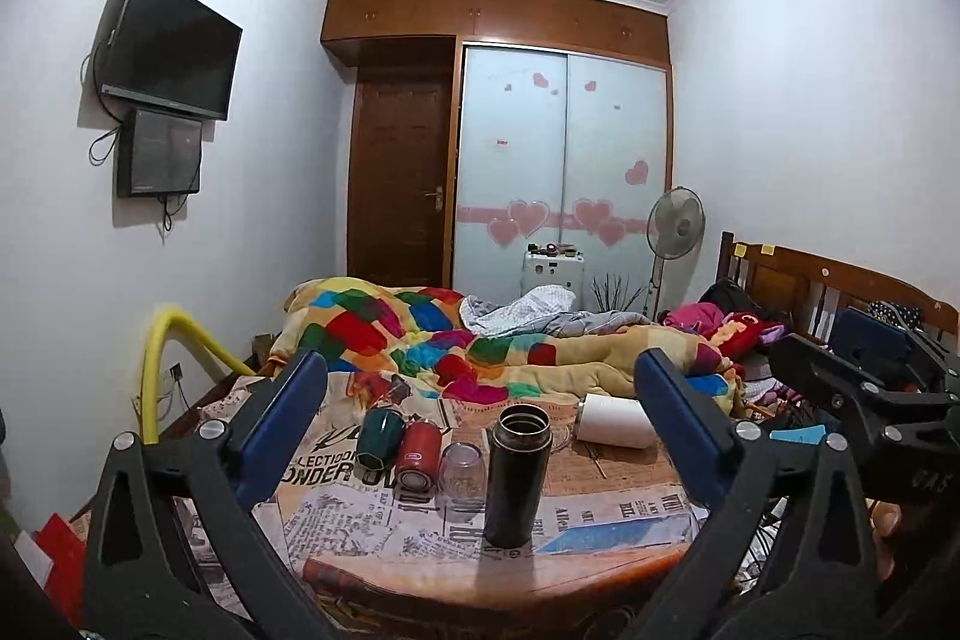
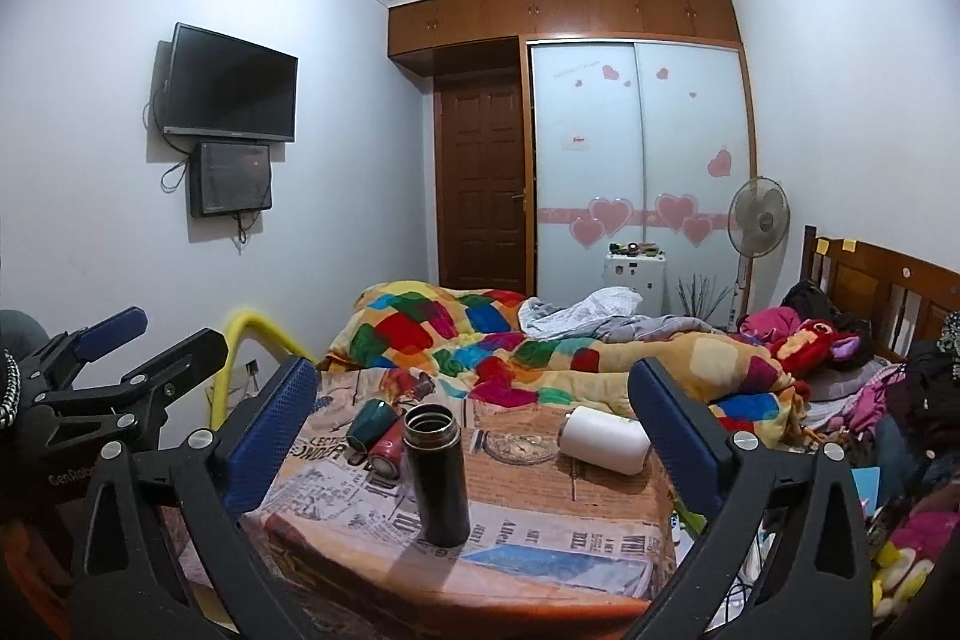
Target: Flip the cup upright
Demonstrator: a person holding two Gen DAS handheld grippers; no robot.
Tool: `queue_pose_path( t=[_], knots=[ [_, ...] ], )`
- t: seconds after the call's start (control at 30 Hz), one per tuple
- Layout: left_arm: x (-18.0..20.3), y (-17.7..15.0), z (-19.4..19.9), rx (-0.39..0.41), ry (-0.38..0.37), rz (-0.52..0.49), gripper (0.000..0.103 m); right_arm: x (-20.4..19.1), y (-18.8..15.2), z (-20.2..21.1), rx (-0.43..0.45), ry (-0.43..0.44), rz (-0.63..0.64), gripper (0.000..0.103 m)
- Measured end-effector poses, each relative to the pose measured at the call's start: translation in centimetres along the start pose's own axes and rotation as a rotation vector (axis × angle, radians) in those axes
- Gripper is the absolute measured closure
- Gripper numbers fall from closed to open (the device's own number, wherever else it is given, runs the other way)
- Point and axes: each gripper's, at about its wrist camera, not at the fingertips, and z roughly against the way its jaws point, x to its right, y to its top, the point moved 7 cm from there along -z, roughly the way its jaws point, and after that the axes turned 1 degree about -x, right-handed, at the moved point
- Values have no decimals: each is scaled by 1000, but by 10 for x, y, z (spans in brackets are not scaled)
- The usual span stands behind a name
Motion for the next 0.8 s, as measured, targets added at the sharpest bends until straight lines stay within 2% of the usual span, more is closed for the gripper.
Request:
queue_pose_path(
  t=[0.8],
  knots=[
    [1,-2,5,-1,-2,-8,0,-1,-4,5,-18,11,0,0]
  ],
)
